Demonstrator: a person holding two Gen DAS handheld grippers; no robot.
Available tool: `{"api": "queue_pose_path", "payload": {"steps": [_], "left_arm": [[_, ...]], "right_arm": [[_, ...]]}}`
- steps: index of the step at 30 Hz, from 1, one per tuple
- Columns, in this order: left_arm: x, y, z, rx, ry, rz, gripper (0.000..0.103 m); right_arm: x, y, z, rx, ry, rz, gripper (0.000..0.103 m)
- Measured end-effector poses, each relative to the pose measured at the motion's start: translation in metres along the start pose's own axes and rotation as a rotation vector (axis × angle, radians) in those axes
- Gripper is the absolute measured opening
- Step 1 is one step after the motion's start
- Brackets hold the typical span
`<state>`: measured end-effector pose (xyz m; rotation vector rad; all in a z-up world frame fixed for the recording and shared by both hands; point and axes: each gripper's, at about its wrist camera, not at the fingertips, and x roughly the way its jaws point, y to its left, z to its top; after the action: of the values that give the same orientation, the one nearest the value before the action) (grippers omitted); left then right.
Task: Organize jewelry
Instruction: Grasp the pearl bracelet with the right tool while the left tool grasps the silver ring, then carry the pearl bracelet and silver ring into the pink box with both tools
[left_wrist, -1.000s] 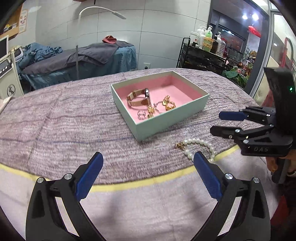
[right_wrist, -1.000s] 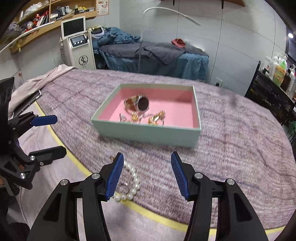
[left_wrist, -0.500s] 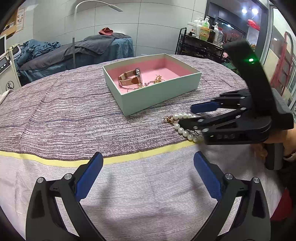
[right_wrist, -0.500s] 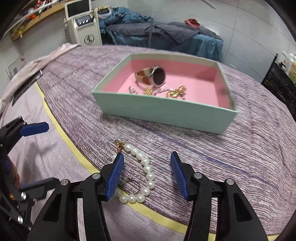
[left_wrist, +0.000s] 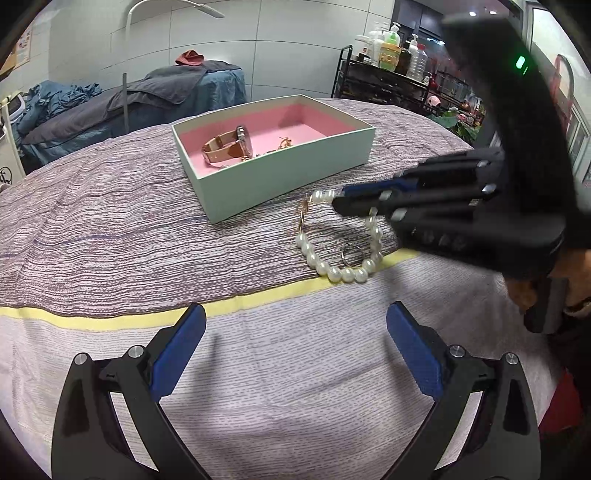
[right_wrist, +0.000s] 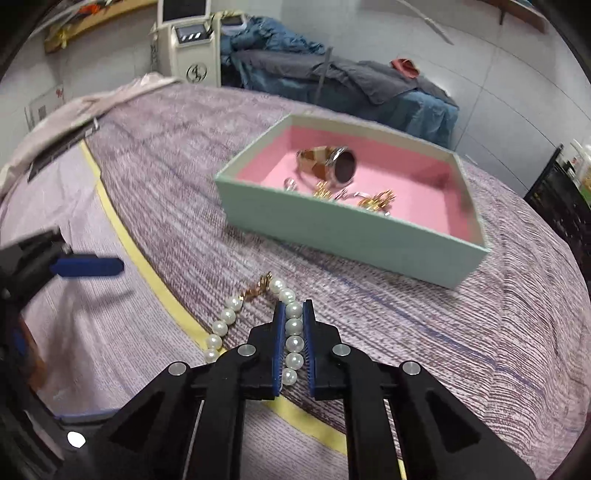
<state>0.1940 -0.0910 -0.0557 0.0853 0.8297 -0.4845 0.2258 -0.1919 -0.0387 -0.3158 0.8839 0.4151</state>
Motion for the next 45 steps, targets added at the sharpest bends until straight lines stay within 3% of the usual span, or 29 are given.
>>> {"api": "queue_pose_path", "payload": {"steps": [3, 7, 11, 17, 27, 35, 45], "left_arm": [[0.005, -0.006, 0.003, 0.019, 0.008, -0.014, 0.094], [0.015, -0.017, 0.011, 0.051, 0.026, -0.037, 0.082], [0.026, -0.026, 0.020, 0.079, 0.043, -0.051, 0.079], [0.041, -0.035, 0.036, 0.105, 0.058, -0.060, 0.069], [0.071, -0.041, 0.063, 0.084, 0.081, -0.069, 0.048], [0.080, -0.050, 0.072, 0.096, 0.081, -0.073, 0.021], [0.072, -0.049, 0.067, 0.086, 0.075, -0.086, 0.020]], "right_arm": [[-0.022, -0.013, 0.002, 0.064, -0.055, 0.025, 0.009], [-0.049, -0.023, -0.001, 0.116, -0.118, 0.049, 0.009], [-0.069, -0.027, -0.008, 0.164, -0.162, 0.060, 0.009], [-0.089, -0.040, -0.021, 0.227, -0.207, 0.025, 0.009], [-0.088, -0.065, -0.056, 0.325, -0.179, -0.038, 0.009], [-0.088, -0.072, -0.071, 0.352, -0.165, -0.043, 0.009], [-0.088, -0.071, -0.070, 0.341, -0.169, -0.031, 0.009]]}}
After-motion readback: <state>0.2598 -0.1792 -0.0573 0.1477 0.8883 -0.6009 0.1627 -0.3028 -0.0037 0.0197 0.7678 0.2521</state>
